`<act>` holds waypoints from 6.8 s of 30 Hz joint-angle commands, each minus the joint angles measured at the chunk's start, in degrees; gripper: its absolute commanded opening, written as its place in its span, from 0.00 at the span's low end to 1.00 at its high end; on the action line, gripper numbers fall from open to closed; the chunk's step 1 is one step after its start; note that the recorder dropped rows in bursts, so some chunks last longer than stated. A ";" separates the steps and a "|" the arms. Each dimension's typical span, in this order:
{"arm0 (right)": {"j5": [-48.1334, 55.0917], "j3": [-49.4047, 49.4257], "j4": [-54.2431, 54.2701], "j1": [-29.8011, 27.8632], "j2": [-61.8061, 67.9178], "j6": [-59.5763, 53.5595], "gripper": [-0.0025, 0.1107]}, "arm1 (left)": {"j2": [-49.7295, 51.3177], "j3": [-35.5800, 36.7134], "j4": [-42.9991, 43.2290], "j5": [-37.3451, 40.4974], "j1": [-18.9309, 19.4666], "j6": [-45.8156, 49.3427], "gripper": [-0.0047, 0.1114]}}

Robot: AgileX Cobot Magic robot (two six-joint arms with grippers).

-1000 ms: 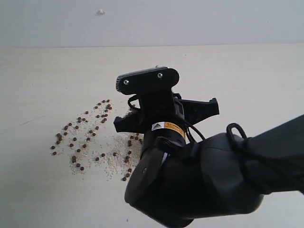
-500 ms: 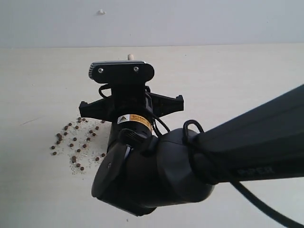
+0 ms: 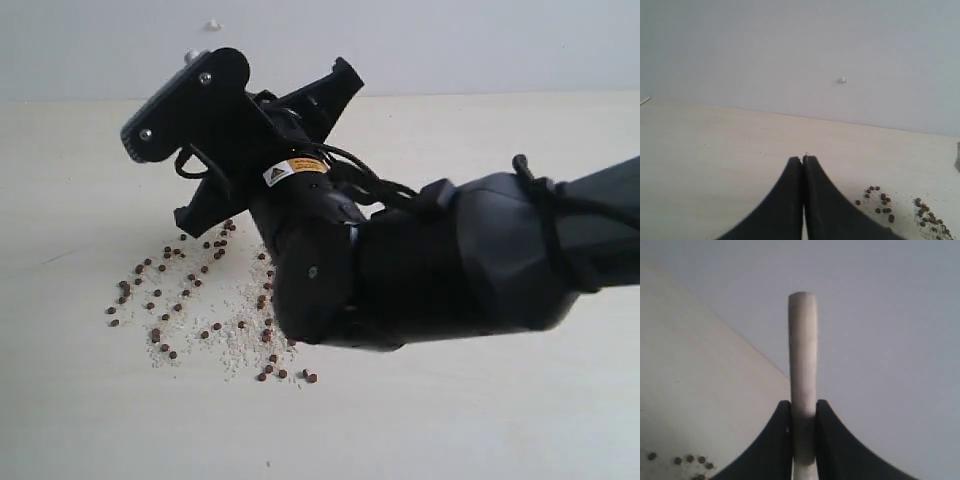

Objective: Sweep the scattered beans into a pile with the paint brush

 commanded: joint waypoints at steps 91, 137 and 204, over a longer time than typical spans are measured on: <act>-17.28 -43.26 -154.86 -35.03 31.84 125.69 0.02 | -0.37 -0.01 -0.23 -0.03 0.17 0.17 0.04; -20.91 -66.67 -154.86 -25.14 40.57 128.88 0.02 | -0.37 -0.01 -0.23 -0.03 0.17 0.17 0.04; 49.05 -31.33 -154.86 -15.34 10.43 187.74 0.02 | -0.37 -0.01 -0.23 -0.03 0.17 0.17 0.04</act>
